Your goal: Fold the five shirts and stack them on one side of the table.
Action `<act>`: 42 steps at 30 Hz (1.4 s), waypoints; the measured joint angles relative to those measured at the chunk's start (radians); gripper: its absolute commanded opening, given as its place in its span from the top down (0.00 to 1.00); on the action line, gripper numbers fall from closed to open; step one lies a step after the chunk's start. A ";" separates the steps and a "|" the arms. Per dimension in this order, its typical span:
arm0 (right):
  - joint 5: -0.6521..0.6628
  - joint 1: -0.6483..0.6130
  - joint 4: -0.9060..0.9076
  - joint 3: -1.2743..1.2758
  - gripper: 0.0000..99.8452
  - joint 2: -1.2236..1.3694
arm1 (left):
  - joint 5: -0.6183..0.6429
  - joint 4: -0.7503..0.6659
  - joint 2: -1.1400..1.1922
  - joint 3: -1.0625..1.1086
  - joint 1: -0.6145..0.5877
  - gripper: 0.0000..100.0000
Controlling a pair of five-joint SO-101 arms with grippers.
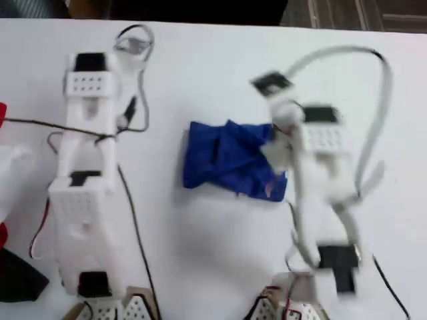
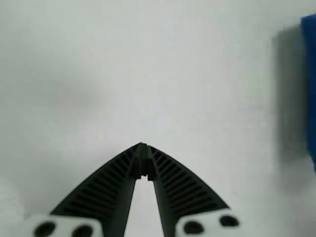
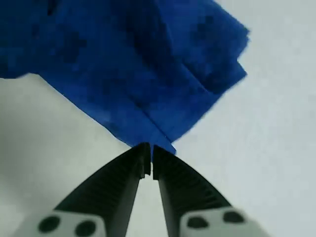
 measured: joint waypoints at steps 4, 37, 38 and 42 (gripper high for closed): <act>-0.005 -0.083 0.132 -0.382 0.98 0.264 | 0.011 -0.083 -0.017 0.164 -0.094 0.97; -0.005 -0.138 0.163 -0.798 0.98 0.727 | 0.087 -0.669 -0.434 1.109 -0.100 0.98; -0.005 -0.115 0.163 -0.772 0.98 0.724 | 0.087 -0.669 -0.434 1.109 -0.100 0.98; -0.005 -0.044 0.161 -0.628 0.98 0.646 | 0.087 -0.669 -0.434 1.109 -0.100 0.98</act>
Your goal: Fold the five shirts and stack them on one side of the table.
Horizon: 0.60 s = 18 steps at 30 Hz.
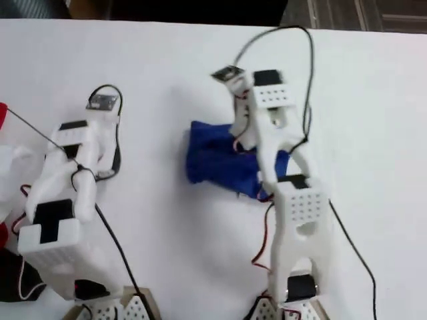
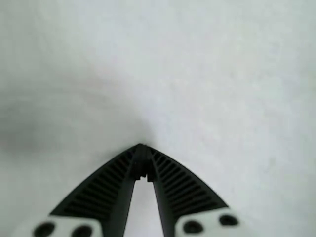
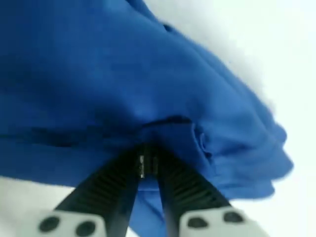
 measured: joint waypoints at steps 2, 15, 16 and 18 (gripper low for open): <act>0.012 0.023 0.000 0.094 0.98 -0.071 | 0.000 0.000 0.005 -0.006 0.000 0.97; 0.144 0.037 -0.021 0.588 0.98 -0.606 | 0.002 0.002 0.006 -0.009 0.000 0.97; 0.144 0.037 -0.052 0.578 0.98 -0.629 | 0.002 0.002 0.006 -0.009 0.000 0.97; 0.123 0.035 -0.132 0.563 0.98 -0.654 | 0.002 0.002 0.006 -0.009 0.000 0.97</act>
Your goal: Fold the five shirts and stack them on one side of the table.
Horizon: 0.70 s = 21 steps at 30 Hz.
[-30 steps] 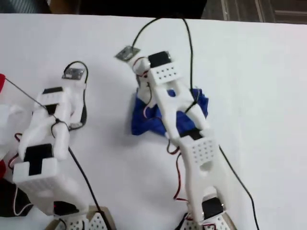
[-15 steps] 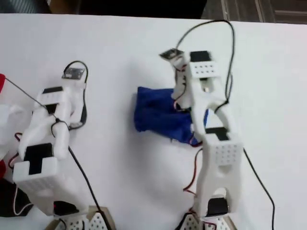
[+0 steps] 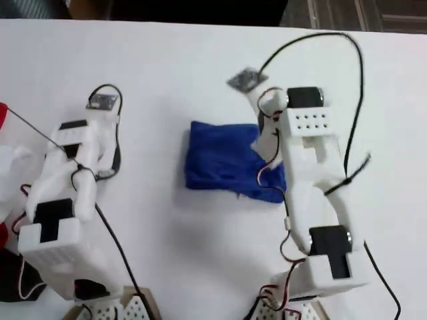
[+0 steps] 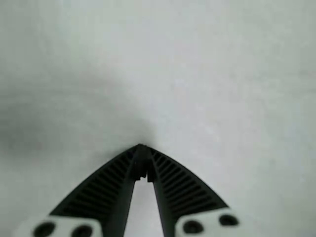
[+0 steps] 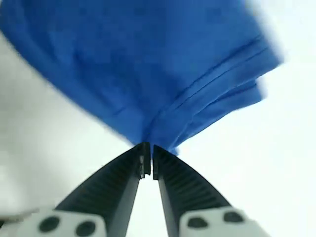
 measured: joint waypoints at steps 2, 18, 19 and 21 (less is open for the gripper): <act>-0.052 -0.002 -0.094 -0.002 0.98 -0.002 | 0.000 0.000 0.000 0.000 0.000 0.97; -0.095 -0.074 0.017 0.038 0.98 0.230 | 0.000 0.000 0.000 0.000 0.000 0.97; -0.095 -0.071 0.052 0.038 0.98 0.230 | 0.000 0.000 0.000 0.000 0.000 0.97; -0.075 -0.054 0.094 0.038 0.98 0.232 | 0.000 0.000 0.000 0.000 0.000 0.97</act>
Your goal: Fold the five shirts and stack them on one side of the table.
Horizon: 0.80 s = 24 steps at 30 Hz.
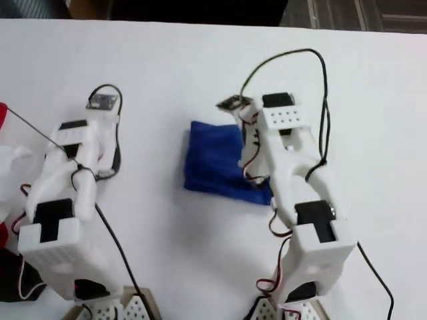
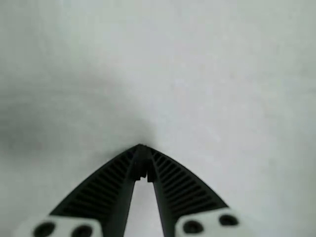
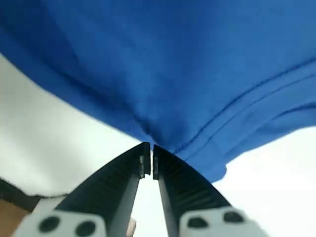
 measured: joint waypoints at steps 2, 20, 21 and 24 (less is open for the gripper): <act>0.032 0.035 0.014 0.000 0.98 0.000 | 0.000 0.000 0.000 0.000 0.000 0.97; -0.126 0.129 -0.224 -0.413 0.79 0.252 | 0.000 0.000 0.000 0.000 0.000 0.97; -0.127 0.127 -0.222 -0.448 0.80 0.287 | 0.000 0.000 0.000 0.000 0.000 0.97; -0.130 0.129 -0.192 -0.548 0.81 0.376 | 0.000 0.000 0.000 0.000 0.000 0.97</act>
